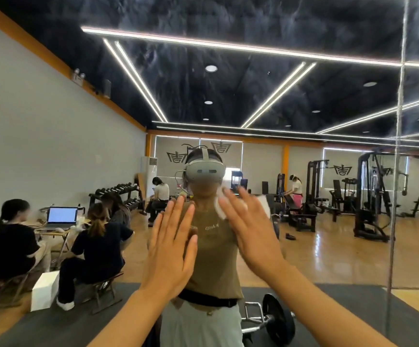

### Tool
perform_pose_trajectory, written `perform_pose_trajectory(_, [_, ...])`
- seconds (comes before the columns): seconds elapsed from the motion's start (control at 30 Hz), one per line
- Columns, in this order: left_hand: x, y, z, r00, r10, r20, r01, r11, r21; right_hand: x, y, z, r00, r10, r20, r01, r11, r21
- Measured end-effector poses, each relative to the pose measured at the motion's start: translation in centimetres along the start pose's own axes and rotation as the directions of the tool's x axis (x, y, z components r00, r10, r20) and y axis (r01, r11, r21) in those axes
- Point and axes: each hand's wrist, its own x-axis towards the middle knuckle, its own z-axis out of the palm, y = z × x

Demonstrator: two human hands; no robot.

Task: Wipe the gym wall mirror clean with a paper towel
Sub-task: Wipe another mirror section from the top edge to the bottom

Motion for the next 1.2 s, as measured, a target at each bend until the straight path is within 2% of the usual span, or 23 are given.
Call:
perform_pose_trajectory(0.17, [-0.1,-1.8,-0.9,1.0,-0.007,-0.027,0.009,0.995,0.1,-4.4,-1.2,0.8,0.976,-0.182,0.122,0.187,0.982,-0.029])
perform_pose_trajectory(0.37, [-1.4,-4.4,-0.7,0.999,0.032,0.008,-0.033,0.96,0.279,3.8,0.2,-0.1,0.974,-0.217,0.064,0.223,0.967,-0.121])
perform_pose_trajectory(0.53, [-1.3,-5.1,-0.6,0.998,0.06,0.022,-0.063,0.949,0.308,14.8,0.5,-0.6,0.99,-0.12,-0.069,0.111,0.986,-0.123])
perform_pose_trajectory(0.63, [-1.4,-5.4,-0.7,0.997,0.071,0.026,-0.075,0.949,0.305,20.2,1.5,-1.9,0.981,0.07,-0.18,-0.098,0.984,-0.152])
perform_pose_trajectory(0.7, [-1.3,-5.4,-0.8,0.997,0.078,0.023,-0.082,0.948,0.308,21.2,1.4,-2.0,0.965,0.138,-0.223,-0.17,0.977,-0.129])
perform_pose_trajectory(0.8, [-1.3,-5.4,-0.9,0.996,0.086,0.025,-0.089,0.95,0.299,18.0,0.1,-0.6,0.979,0.063,-0.194,-0.087,0.989,-0.12])
perform_pose_trajectory(0.97, [-1.4,-5.0,-1.0,0.998,0.061,0.031,-0.067,0.962,0.264,5.1,-2.9,2.0,0.995,-0.013,-0.096,0.006,0.998,-0.067])
perform_pose_trajectory(1.07, [-1.6,-4.3,-1.0,0.999,0.029,0.026,-0.034,0.975,0.218,-3.3,-4.7,3.3,1.0,-0.017,0.009,0.017,1.0,-0.021])
perform_pose_trajectory(1.2, [-4.4,-2.9,-0.2,0.999,0.0,0.045,-0.006,0.991,0.133,-11.3,-6.1,4.2,0.982,-0.095,0.162,0.105,0.993,-0.054])
